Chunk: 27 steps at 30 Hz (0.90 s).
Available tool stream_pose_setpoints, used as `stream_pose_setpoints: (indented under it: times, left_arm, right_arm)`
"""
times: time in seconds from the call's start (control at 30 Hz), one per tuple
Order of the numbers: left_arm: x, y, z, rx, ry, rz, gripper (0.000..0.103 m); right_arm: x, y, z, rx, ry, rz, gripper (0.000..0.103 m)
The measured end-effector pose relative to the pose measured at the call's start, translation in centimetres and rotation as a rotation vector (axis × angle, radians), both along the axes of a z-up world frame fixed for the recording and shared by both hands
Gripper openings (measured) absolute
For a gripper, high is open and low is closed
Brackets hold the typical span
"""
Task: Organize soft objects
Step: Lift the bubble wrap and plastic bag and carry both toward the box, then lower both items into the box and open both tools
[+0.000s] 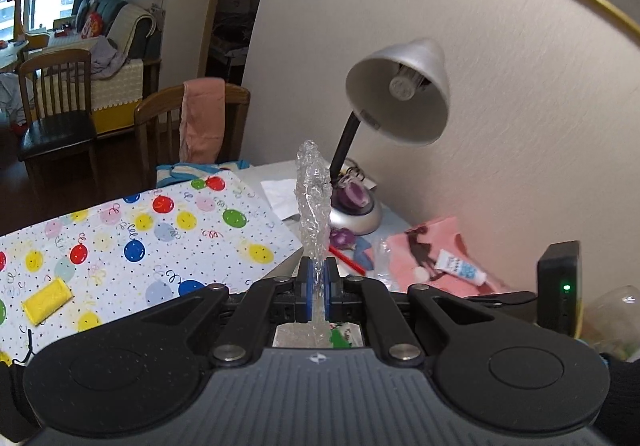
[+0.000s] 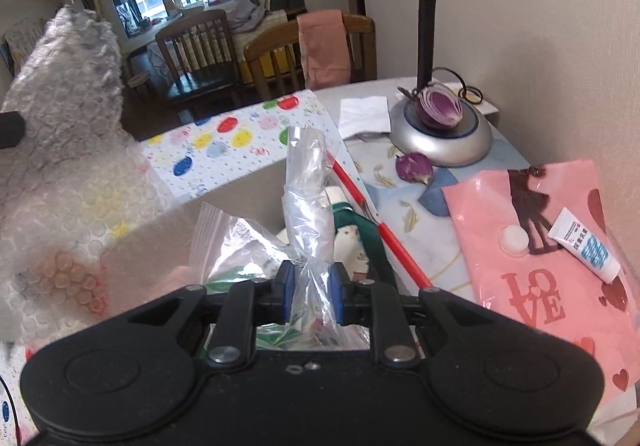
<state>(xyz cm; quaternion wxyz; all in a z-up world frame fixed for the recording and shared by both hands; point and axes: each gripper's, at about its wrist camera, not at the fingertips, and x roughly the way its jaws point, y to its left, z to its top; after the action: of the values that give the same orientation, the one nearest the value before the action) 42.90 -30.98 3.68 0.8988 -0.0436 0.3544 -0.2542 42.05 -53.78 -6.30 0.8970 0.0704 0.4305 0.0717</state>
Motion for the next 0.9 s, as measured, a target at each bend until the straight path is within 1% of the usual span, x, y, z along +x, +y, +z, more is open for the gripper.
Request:
stream_pose_setpoints:
  times: [0.1, 0.33, 0.5, 0.6, 0.73, 0.9]
  left_arm:
    - [0.9, -1.2, -1.6, 0.054, -0.018, 0.000, 0.005]
    - [3.4, -2.3, -6.3, 0.067, 0.110, 0.010, 0.005]
    - [4.2, -2.8, -9.5, 0.086, 0.200, 0.013, 0.005]
    - [4.2, -3.0, -11.2, 0.101, 0.238, 0.012, 0.005]
    - [4.4, -3.1, -13.0, 0.112, 0.285, 0.015, 0.005]
    - [4.3, -3.0, -15.2, 0.145, 0.342, 0.026, 0.005]
  right_arm:
    - [0.6, -0.1, -1.1, 0.000, 0.023, 0.001, 0.019]
    - [1.4, 0.5, -2.7, -0.004, 0.054, 0.024, 0.019]
    - [1.8, 1.0, -3.5, -0.003, 0.062, 0.035, 0.020]
    - [2.1, 1.2, -3.7, -0.005, 0.062, 0.042, 0.020]
    - [2.4, 1.3, -3.9, 0.003, 0.064, 0.043, 0.024]
    - [2.6, 1.3, -4.2, 0.008, 0.076, 0.041, 0.027]
